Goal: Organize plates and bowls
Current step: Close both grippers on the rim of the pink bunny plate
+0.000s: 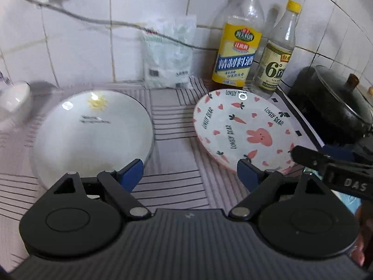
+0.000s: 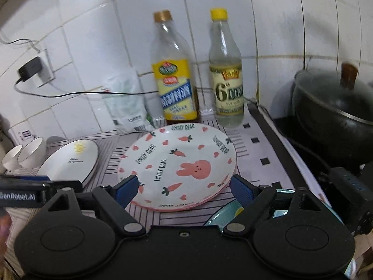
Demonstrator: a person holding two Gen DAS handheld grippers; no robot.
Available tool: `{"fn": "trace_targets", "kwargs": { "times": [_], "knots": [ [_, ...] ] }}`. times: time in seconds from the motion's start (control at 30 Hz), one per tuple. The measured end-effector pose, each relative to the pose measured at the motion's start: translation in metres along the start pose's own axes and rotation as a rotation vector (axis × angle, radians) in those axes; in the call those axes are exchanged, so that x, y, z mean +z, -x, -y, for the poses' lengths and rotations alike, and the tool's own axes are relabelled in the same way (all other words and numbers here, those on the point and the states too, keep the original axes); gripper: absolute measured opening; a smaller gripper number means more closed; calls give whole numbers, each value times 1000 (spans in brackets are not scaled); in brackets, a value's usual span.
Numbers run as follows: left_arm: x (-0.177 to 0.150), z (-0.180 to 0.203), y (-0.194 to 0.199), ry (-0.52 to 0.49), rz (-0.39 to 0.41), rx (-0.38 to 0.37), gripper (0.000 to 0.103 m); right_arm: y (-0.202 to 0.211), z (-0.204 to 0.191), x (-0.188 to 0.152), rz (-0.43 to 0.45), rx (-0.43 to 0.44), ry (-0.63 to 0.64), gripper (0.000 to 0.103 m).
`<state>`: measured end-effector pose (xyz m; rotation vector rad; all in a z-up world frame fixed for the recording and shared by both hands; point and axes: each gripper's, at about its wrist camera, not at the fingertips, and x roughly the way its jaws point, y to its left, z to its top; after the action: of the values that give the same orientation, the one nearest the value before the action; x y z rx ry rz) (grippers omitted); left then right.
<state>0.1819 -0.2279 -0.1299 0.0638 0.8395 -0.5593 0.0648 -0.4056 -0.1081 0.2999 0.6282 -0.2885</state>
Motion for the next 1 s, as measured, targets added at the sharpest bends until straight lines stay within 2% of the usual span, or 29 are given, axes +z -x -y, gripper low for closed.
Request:
{"fn": "trace_targets", "kwargs": {
  "times": [0.2, 0.37, 0.47, 0.6, 0.7, 0.8, 0.83, 1.0],
  "knots": [
    [9, 8, -34, 34, -6, 10, 85, -41, 12, 9, -48, -68, -10, 84],
    [13, 10, -60, 40, -68, 18, 84, -70, 28, 14, -89, -71, -79, 77],
    [8, 2, -63, 83, -110, -21, 84, -82, 36, 15, -112, -76, -118, 71],
    [8, -1, -69, 96, -118, -46, 84, -83, 38, 18, -114, -60, -150, 71],
    [11, -2, -75, 121, -125, -67, 75, -88, 43, 20, -132, -61, -176, 71],
    [13, -1, -83, 112, -128, -50, 67, -93, 47, 20, -140, -88, -180, 70],
    [14, 0, -84, 109, -121, -47, 63, -95, 48, 19, -143, -87, -183, 68],
    [14, -3, -87, 150, -101, -99, 59, -102, 54, 16, -154, -89, -215, 55]
  ]
}}
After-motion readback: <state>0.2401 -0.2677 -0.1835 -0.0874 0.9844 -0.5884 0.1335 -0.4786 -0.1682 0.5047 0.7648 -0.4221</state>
